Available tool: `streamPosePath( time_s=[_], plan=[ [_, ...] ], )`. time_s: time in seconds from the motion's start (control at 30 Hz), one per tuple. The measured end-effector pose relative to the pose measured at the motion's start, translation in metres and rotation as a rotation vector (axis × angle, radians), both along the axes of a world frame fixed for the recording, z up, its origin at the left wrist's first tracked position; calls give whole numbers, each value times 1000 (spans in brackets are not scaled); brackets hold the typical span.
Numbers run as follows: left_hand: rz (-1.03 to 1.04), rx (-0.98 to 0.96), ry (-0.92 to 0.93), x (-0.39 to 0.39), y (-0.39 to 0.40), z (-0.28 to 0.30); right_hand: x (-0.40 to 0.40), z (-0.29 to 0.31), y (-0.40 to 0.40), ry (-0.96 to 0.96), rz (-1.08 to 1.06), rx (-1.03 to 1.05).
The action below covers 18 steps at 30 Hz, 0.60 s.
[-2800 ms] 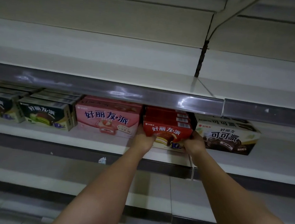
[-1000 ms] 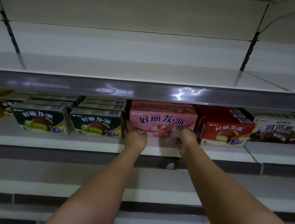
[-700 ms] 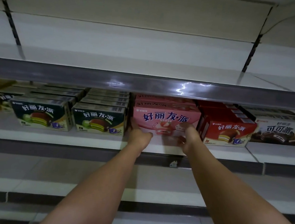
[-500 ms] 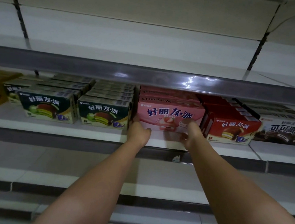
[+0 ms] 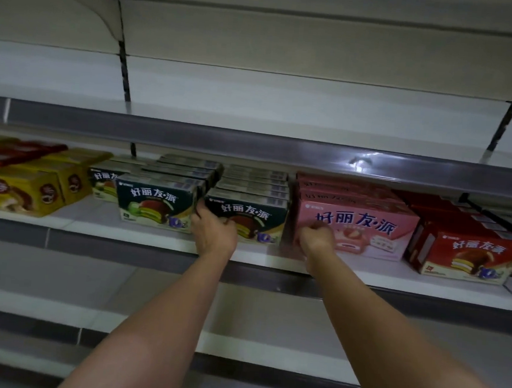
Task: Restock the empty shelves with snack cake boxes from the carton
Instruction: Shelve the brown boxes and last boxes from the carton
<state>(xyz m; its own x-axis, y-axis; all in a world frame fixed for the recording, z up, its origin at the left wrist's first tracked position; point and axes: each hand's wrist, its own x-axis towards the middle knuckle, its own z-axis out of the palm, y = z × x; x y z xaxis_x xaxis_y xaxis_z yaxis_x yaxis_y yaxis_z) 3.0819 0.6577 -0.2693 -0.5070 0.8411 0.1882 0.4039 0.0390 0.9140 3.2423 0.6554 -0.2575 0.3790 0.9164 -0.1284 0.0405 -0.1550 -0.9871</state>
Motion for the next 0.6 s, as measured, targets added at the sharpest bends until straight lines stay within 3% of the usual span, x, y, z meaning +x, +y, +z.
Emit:
streamPosePath(
  time_s=[0.3, 0.6],
  plan=[
    [-253, -74, -135, -21, 30, -16, -53, -10, 10, -45, -51, -56],
    [-320, -99, -230, -11, 29, -14, -53, -4, 12, -57, -45, -58]
  ],
)
